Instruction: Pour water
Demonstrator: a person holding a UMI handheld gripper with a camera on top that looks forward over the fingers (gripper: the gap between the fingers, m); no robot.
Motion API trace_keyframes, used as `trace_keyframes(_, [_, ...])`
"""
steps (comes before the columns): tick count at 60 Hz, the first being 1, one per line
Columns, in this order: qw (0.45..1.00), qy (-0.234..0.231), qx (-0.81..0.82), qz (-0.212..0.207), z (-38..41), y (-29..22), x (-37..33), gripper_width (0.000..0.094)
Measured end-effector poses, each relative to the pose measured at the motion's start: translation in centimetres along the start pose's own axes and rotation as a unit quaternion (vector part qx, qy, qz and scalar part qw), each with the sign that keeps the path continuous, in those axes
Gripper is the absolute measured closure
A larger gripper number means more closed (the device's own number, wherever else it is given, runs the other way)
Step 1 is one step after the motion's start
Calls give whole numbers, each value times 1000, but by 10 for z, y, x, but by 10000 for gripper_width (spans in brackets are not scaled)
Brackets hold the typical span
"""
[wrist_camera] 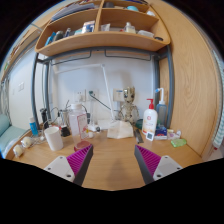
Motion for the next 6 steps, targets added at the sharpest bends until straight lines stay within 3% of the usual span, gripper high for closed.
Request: trace_keyframes(6, [1000, 1, 9, 6, -9, 3, -2, 74])
Point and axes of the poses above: the point between the fingertips, and its own axes, seen from behind it with the camera up: z to the left, y down, x forward, the way the camera looks, the point moved 2 cm from there along -x, backward, against the way the camera looks, and after that the axes turned 6 degrees about x, right-handed, at the moved point
